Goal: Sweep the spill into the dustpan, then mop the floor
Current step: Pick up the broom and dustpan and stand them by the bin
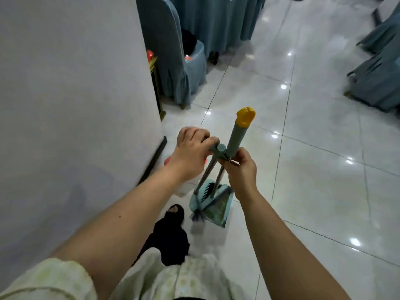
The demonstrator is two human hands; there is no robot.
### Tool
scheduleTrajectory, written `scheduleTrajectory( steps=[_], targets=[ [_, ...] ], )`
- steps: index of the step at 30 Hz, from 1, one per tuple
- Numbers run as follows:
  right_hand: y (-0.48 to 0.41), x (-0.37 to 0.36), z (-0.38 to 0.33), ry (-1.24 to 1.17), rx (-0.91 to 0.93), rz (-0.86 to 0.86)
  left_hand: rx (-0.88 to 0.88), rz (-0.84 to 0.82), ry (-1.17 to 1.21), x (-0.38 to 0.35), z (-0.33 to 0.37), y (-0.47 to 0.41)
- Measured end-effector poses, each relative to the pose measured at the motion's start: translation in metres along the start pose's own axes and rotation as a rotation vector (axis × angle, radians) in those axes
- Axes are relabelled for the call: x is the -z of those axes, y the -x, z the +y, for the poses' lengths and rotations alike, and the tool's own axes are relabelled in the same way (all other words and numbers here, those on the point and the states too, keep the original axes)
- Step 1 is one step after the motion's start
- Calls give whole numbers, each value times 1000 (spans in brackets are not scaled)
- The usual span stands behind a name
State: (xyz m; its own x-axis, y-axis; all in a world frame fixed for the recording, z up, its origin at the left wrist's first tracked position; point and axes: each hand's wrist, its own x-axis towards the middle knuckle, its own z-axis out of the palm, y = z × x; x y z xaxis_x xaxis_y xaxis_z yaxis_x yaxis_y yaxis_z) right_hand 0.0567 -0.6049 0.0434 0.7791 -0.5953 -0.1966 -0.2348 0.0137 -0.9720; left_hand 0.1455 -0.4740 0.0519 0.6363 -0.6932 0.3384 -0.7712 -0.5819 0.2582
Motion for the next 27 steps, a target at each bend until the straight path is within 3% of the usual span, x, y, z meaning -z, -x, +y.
scheduleTrajectory(
  steps=[8, 17, 27],
  targets=[
    [88, -62, 26, 141, -29, -207, 248, -189, -119, 38, -23, 126],
    [165, -181, 87, 340, 61, -313, 211, 29, -187, 63, -110, 259],
    [225, -292, 157, 472, 28, -312, 310, -41, -138, 46, -192, 381]
  ],
)
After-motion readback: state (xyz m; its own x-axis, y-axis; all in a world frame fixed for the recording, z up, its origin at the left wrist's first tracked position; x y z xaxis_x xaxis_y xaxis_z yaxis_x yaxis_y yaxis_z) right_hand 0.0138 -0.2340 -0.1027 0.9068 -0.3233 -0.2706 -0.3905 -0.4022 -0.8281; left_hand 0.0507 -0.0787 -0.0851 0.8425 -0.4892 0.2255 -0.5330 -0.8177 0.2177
